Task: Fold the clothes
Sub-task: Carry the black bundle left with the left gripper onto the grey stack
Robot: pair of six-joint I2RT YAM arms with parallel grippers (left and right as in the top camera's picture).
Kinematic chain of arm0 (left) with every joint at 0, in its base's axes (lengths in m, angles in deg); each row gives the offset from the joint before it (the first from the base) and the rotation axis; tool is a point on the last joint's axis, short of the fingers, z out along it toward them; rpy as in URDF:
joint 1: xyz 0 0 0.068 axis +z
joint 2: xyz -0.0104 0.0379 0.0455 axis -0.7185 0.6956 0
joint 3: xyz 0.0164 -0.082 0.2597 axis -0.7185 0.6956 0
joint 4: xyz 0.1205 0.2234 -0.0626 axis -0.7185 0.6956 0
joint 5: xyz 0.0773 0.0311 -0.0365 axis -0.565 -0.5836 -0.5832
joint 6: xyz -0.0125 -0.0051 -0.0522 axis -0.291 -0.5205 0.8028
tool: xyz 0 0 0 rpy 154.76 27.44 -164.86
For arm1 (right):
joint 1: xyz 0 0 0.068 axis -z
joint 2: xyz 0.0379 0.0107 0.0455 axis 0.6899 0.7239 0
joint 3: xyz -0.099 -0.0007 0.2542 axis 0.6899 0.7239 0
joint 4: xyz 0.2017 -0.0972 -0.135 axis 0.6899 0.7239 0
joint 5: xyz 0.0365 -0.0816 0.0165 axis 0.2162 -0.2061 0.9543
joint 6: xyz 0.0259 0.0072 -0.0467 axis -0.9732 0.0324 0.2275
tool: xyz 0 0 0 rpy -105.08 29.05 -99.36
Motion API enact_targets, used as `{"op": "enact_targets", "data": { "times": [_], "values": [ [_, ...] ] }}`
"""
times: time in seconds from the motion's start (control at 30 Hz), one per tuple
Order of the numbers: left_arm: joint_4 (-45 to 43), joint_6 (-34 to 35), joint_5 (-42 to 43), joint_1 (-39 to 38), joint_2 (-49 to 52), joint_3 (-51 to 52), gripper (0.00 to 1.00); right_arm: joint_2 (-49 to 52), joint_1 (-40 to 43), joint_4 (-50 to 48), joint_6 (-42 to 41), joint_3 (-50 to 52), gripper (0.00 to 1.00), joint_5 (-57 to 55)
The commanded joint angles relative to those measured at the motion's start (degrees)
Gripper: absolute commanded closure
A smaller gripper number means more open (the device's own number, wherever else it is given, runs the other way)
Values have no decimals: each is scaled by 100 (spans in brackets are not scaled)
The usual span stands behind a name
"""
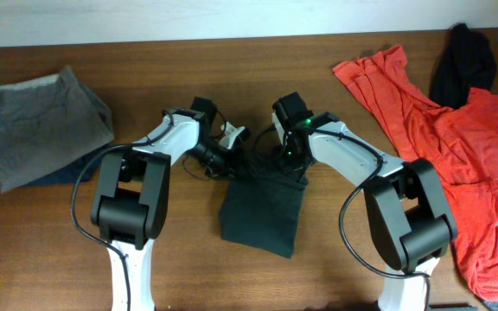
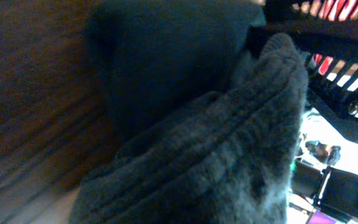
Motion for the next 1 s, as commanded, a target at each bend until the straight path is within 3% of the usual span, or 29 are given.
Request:
{"op": "enact_targets", "data": {
  "times": [0.0,0.27,0.53,0.97],
  "values": [
    [33,-96,-289,356,-249,33,100,-560,92,387,0,-385,71,-855],
    [520,-92,-2570,1386,-1891,-476,99,-1969,752,1976,7,-1781,71,-1207],
    [820,-142,-4356,2240,-2581,-1403,99,-3093,1281,2330,48,-1919,70,-1204],
    [675,-439,-4701,3412,-2586,-2120,99,-3416,1797,2959,48,-1919,70,-1207]
  ]
}}
